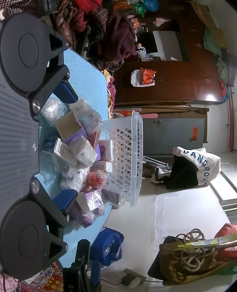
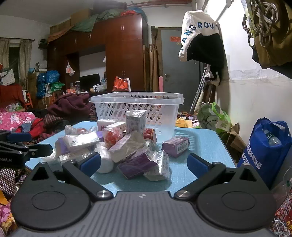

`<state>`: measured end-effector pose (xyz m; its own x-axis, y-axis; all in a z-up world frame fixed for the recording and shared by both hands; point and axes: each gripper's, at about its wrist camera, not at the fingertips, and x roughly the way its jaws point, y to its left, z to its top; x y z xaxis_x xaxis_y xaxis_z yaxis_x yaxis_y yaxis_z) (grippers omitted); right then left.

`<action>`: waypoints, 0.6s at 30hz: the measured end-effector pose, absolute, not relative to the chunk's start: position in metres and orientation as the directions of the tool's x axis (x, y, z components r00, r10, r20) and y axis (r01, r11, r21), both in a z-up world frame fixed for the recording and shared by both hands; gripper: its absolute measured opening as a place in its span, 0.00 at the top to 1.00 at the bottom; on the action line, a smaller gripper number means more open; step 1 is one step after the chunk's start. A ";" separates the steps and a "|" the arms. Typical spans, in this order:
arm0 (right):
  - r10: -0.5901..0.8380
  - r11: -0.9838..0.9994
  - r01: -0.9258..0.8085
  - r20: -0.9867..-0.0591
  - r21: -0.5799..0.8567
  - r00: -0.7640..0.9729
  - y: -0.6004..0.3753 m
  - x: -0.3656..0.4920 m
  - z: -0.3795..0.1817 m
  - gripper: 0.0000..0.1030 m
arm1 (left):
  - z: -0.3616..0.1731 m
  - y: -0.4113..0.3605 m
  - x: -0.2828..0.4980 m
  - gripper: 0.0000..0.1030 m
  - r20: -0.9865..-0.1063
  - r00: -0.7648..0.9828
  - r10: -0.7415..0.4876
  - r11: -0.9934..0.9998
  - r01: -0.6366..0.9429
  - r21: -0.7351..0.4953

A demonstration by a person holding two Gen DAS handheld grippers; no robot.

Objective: Organize objects
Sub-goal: 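Move both grippers toward the pile of packets in front of the basket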

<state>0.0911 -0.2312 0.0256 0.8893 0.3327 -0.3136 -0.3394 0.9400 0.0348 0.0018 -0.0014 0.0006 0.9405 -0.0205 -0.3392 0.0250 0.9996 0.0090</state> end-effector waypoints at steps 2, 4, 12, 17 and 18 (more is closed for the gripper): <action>0.334 0.939 -0.341 -0.314 0.036 0.889 -0.232 0.091 0.026 0.00 | 0.000 -0.002 0.002 0.02 -0.341 0.940 -0.022 1.000 0.027 0.011; 0.334 0.940 -0.340 -0.313 0.035 0.889 -0.231 0.091 0.026 0.00 | 0.000 -0.003 0.002 0.02 -0.347 0.937 -0.028 0.999 0.035 0.014; 0.336 0.939 -0.343 -0.318 0.036 0.886 -0.231 0.092 0.025 0.00 | -0.001 -0.002 0.002 0.02 -0.347 0.937 -0.031 0.999 0.037 0.011; 0.337 0.938 -0.345 -0.318 0.035 0.886 -0.231 0.091 0.025 0.00 | 0.001 -0.001 0.001 0.02 -0.340 0.939 -0.042 0.999 0.045 0.000; 0.338 0.938 -0.345 -0.318 0.034 0.886 -0.232 0.091 0.025 0.00 | 0.001 -0.001 0.001 0.02 -0.339 0.940 -0.041 0.999 0.045 0.003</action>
